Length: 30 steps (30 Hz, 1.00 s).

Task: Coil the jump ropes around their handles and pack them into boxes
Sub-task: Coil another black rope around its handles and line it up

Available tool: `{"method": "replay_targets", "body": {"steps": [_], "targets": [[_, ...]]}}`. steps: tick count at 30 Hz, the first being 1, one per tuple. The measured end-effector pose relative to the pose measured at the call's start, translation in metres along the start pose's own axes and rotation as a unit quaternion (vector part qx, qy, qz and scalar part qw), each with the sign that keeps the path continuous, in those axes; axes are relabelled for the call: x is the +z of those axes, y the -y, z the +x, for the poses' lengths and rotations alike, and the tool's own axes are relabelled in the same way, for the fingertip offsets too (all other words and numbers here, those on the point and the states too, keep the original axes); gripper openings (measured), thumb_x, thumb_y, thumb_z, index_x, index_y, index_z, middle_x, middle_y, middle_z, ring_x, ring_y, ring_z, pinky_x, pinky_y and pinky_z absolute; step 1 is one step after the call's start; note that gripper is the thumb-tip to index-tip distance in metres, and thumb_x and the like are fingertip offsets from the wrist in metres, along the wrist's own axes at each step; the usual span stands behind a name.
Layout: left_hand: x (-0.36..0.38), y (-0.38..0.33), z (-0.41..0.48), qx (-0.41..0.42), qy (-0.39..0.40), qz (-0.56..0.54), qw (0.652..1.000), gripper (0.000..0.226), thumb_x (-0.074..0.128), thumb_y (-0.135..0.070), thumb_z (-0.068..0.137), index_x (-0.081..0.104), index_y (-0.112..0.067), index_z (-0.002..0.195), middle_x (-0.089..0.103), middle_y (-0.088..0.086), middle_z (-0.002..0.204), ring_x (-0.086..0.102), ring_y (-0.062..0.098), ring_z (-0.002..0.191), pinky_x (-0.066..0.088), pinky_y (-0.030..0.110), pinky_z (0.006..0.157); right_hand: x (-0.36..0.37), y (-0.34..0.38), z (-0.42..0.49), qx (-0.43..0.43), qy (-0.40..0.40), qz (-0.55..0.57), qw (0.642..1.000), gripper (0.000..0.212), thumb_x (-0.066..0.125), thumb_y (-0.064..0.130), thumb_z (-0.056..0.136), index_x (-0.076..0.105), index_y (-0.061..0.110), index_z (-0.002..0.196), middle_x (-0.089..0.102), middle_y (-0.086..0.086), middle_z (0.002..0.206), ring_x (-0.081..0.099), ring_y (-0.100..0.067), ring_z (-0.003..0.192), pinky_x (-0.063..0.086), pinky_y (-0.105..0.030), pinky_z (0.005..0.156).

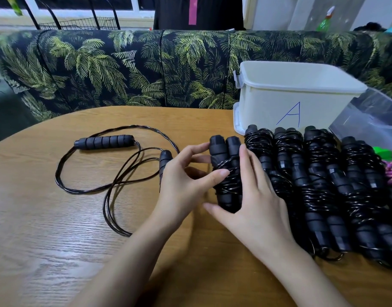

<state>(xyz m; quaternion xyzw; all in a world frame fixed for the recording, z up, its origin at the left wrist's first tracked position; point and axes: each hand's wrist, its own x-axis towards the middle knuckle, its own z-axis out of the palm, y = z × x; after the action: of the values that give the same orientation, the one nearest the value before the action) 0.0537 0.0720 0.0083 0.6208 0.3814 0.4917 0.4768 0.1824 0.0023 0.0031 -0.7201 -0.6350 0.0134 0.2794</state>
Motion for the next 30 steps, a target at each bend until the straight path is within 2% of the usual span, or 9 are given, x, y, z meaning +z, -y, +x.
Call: {"method": "replay_targets", "body": {"steps": [3,5,9,12,14,19,23,26,30], "targets": [[0.002,0.002,-0.001,0.009,-0.003,0.011,1.0,0.057,0.085,-0.032,0.062,0.065,-0.027,0.115,0.071,-0.014,0.09,0.059,0.002,0.062,0.048,0.018,0.061,0.006,-0.001,0.0,0.005,-0.059,-0.059,0.996,0.121,0.067,0.069,0.056,0.025,0.012,0.154,0.047,-0.008,0.149,0.057,-0.027,0.125,0.058,-0.035,0.063],[0.002,0.002,-0.001,0.014,0.001,0.006,1.0,0.06,0.087,-0.032,0.058,0.065,-0.028,0.114,0.07,-0.015,0.09,0.059,0.002,0.062,0.048,0.017,0.061,0.009,-0.001,-0.001,0.013,-0.09,-0.055,0.994,0.118,0.079,0.057,0.056,0.03,0.01,0.152,0.053,-0.012,0.142,0.061,-0.029,0.12,0.058,-0.034,0.059],[-0.004,0.0,0.002,0.018,0.063,-0.014,0.998,0.065,0.084,-0.037,0.063,0.062,-0.026,0.123,0.069,-0.001,0.106,0.067,0.012,0.078,0.056,0.03,0.074,0.009,-0.009,0.002,0.009,-0.068,0.064,0.996,0.109,0.079,0.044,0.069,0.02,0.022,0.157,0.036,-0.002,0.156,0.042,-0.018,0.137,0.05,-0.032,0.091],[-0.007,0.002,0.003,0.009,0.099,-0.036,0.994,0.063,0.082,-0.032,0.07,0.059,-0.024,0.128,0.069,0.001,0.114,0.069,0.015,0.086,0.055,0.028,0.075,0.008,-0.016,0.002,-0.004,-0.068,0.173,0.983,0.103,0.079,0.04,0.068,0.027,0.022,0.155,0.034,0.006,0.149,0.038,0.003,0.128,0.029,-0.003,0.097],[-0.009,0.001,0.004,0.003,0.093,-0.057,0.994,0.061,0.084,-0.026,0.072,0.06,-0.021,0.128,0.07,0.005,0.115,0.069,0.019,0.087,0.055,0.03,0.077,0.007,-0.015,0.004,-0.005,-0.064,0.226,0.972,0.099,0.083,0.035,0.069,0.032,0.023,0.153,0.039,0.009,0.142,0.037,0.015,0.124,0.024,0.003,0.096],[-0.006,-0.001,0.003,-0.003,0.021,-0.069,0.997,0.058,0.086,-0.03,0.063,0.065,-0.024,0.117,0.074,0.004,0.103,0.071,0.02,0.085,0.059,0.037,0.079,0.006,-0.013,0.003,-0.036,-0.056,0.249,0.966,0.084,0.07,0.038,0.077,0.034,0.033,0.152,0.038,0.013,0.153,0.033,0.003,0.14,0.027,-0.008,0.108],[-0.002,-0.002,0.0,0.011,-0.003,-0.073,0.997,0.06,0.088,-0.032,0.06,0.066,-0.024,0.116,0.074,0.002,0.1,0.068,0.016,0.076,0.058,0.035,0.074,0.007,-0.003,-0.002,-0.028,-0.088,0.063,0.994,0.093,0.062,0.061,0.075,0.019,0.04,0.154,0.029,0.014,0.16,0.039,-0.015,0.14,0.05,-0.033,0.091],[-0.004,-0.007,0.0,0.019,0.013,-0.065,0.998,0.07,0.092,-0.022,0.064,0.061,-0.021,0.126,0.074,0.004,0.104,0.068,0.018,0.078,0.058,0.034,0.077,0.008,-0.003,-0.003,-0.053,-0.119,0.069,0.989,0.092,0.073,0.044,0.079,0.022,0.032,0.155,0.031,0.004,0.16,0.046,-0.021,0.138,0.055,-0.039,0.086],[-0.01,-0.017,0.0,0.045,0.031,-0.056,0.997,0.064,0.084,-0.024,0.065,0.063,-0.022,0.125,0.073,0.003,0.102,0.061,0.01,0.069,0.052,0.02,0.069,0.006,-0.009,-0.001,-0.074,-0.105,0.18,0.975,0.087,0.068,0.037,0.08,0.025,0.031,0.156,0.033,0.007,0.159,0.038,-0.011,0.142,0.03,-0.007,0.105]]}}
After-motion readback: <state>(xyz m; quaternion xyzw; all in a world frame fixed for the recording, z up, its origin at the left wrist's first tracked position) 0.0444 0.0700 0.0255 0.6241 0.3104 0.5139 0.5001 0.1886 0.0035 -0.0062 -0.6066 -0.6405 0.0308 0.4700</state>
